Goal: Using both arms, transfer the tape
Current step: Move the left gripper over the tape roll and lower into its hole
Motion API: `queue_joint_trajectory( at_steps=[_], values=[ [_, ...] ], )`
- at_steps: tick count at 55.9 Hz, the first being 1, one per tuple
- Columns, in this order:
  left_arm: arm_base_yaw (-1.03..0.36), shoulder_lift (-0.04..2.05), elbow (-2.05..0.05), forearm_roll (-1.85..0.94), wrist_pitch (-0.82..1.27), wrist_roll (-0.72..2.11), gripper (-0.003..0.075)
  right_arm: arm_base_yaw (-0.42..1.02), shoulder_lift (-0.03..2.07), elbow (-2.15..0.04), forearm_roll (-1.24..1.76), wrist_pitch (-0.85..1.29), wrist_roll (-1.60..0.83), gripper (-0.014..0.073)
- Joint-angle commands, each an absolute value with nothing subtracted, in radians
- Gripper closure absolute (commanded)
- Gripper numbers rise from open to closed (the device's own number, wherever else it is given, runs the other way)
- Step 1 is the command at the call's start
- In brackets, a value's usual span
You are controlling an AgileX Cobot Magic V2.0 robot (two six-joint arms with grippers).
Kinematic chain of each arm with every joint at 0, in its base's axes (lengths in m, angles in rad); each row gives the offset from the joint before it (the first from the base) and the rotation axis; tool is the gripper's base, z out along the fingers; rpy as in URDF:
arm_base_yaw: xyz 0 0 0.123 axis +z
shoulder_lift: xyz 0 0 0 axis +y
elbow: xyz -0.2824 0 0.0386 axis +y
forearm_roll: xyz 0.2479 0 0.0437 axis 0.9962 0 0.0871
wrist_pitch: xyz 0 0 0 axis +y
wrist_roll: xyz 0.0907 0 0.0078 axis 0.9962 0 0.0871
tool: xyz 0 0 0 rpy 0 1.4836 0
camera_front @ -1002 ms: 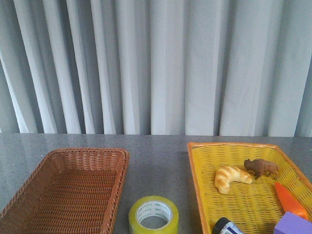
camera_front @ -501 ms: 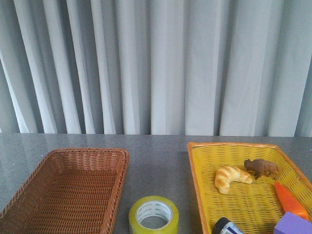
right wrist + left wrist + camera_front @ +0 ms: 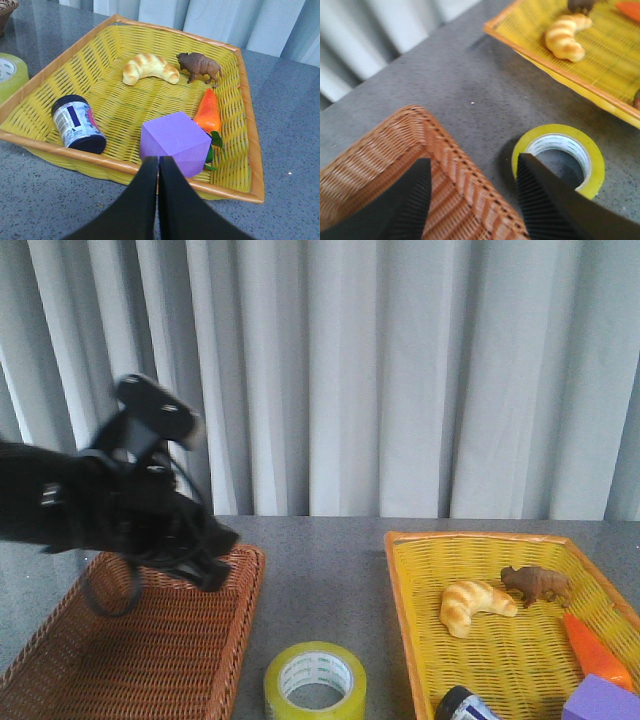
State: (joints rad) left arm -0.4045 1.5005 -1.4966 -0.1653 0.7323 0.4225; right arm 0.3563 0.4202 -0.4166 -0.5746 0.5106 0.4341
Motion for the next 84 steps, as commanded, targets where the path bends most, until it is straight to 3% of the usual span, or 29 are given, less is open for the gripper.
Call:
queue_joint_trajectory(
  at_steps=[1, 28, 69, 84],
  values=[
    [-0.426, 1.57, -1.62, -0.264, 0.738, 0.539, 0.0325, 0.354, 0.426, -0.444, -0.59, 0.458, 0.438, 0.0601],
    [-0.462, 1.899, -1.809, -0.346, 0.812, 0.691, 0.0325, 0.354, 0.426, -0.444, -0.57, 0.458, 0.439, 0.0601],
    [-0.462, 2.064, -1.807, -0.338, 0.817, 0.701, 0.0325, 0.354, 0.426, -0.444, -0.567, 0.458, 0.438, 0.0601],
    [-0.462, 2.075, -1.807, -0.338, 0.811, 0.7, 0.04, 0.354, 0.426, -0.444, -0.567, 0.458, 0.438, 0.0601]
  ],
)
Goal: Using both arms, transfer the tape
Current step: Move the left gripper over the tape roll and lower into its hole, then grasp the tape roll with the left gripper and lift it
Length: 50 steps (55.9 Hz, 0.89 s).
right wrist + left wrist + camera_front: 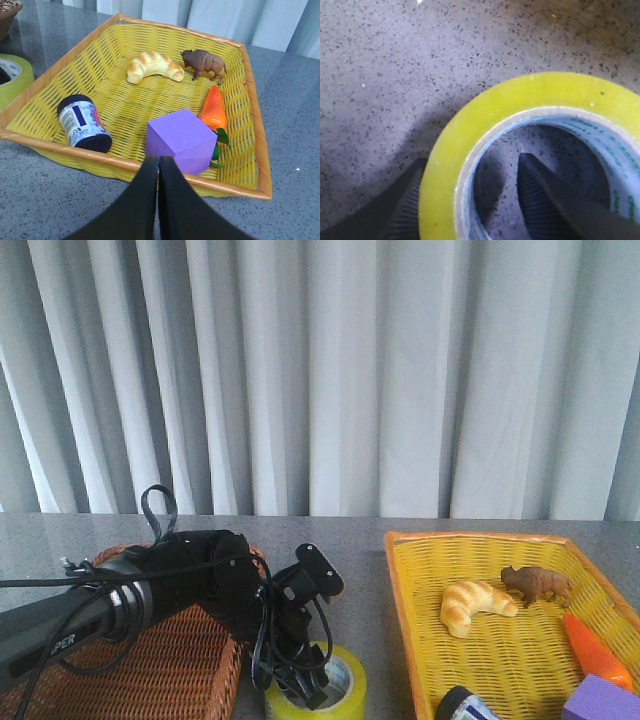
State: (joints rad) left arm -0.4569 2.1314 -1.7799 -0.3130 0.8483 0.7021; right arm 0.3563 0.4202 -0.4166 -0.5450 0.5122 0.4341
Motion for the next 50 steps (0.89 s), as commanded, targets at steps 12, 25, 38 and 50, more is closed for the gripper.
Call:
queue_joint_trajectory(
  at_steps=[12, 25, 38, 50],
  values=[
    [-0.462, 2.073, -1.807, -0.339, 0.779, 0.699, 0.0601, 0.354, 0.426, -0.444, -0.567, 0.458, 0.438, 0.0601],
    [-0.462, 1.999, -1.807, -0.356, 0.78, 0.667, 0.0728, 0.354, 0.426, -0.444, -0.567, 0.458, 0.438, 0.0601],
    [-0.454, 1.802, -1.807, -0.34, 0.776, 0.664, 0.0727, 0.354, 0.426, -0.434, -0.567, 0.456, 0.438, 0.0601],
    [-0.352, 1.632, -1.807, -0.241, 0.813, 0.588, 0.0727, 0.354, 0.426, -0.433, -0.568, 0.458, 0.438, 0.0601]
  ],
)
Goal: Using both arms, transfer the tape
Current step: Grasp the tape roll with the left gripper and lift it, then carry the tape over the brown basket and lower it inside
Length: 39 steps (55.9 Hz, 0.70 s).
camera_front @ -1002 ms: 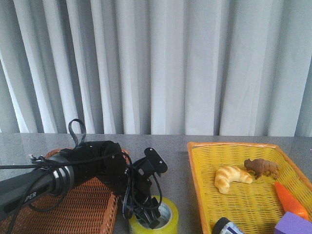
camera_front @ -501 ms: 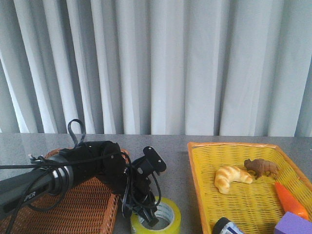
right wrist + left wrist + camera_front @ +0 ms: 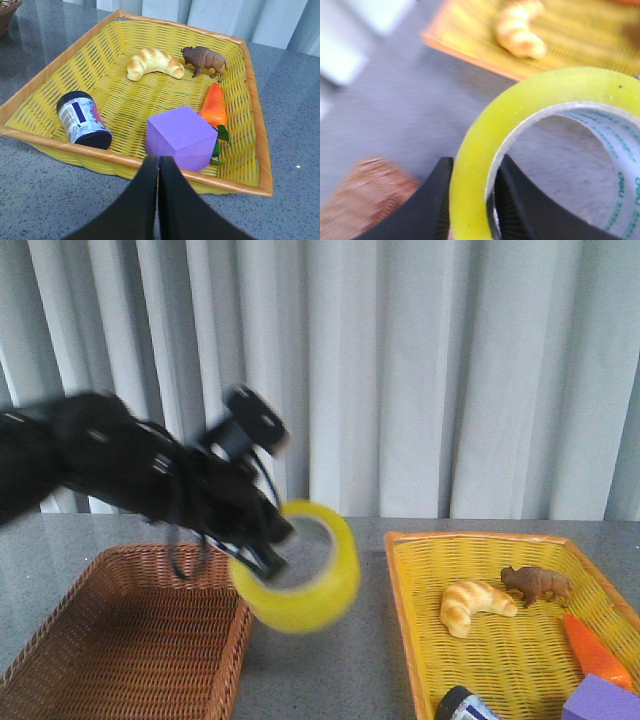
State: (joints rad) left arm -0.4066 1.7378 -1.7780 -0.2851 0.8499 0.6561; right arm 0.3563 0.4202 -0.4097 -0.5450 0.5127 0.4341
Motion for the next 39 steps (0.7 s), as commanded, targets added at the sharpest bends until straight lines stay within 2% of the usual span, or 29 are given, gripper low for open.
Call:
queue_joint_trajectory(
  at_steps=[1, 19, 39],
  values=[
    [-0.334, 1.621, -1.807, -0.222, 0.82, 0.568, 0.0727, 0.354, 0.426, -0.433, -0.568, 0.458, 0.438, 0.0601],
    [-0.115, 1.654, -1.742, -0.11, 0.87, 0.43, 0.0727, 0.354, 0.426, -0.433, -0.567, 0.458, 0.438, 0.0601],
    [-0.082, 1.81, -1.645, -0.111, 0.855, 0.429, 0.0727, 0.354, 0.426, -0.433, -0.567, 0.459, 0.438, 0.0601]
  ],
)
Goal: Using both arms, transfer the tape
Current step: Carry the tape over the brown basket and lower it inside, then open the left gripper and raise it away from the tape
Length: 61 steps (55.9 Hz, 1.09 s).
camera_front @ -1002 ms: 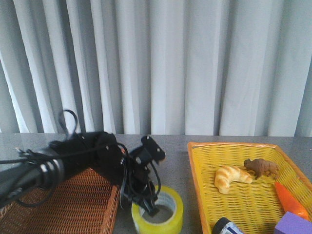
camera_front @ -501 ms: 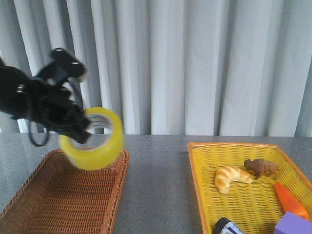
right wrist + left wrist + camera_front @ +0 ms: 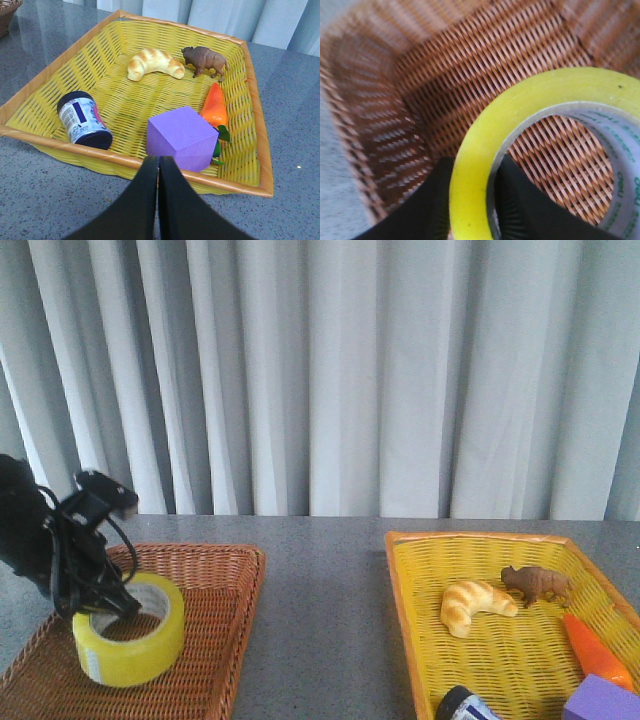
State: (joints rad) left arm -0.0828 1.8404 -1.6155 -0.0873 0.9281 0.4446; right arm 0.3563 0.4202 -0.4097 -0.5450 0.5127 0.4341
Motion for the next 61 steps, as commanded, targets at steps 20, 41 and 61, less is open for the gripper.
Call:
queue_joint_trajectory(
  at_steps=[20, 41, 61],
  values=[
    [-0.082, 1.832, -1.645, -0.129, 0.874, 0.429, 0.07, 0.354, 0.426, -0.433, -0.567, 0.459, 0.438, 0.0601],
    [-0.082, 1.832, -1.645, -0.13, 0.888, 0.376, 0.0474, 0.354, 0.426, -0.433, -0.567, 0.459, 0.438, 0.0601],
    [-0.082, 1.82, -1.645, -0.137, 0.912, 0.323, 0.0391, 0.354, 0.426, -0.433, -0.567, 0.46, 0.438, 0.0601]
  ],
)
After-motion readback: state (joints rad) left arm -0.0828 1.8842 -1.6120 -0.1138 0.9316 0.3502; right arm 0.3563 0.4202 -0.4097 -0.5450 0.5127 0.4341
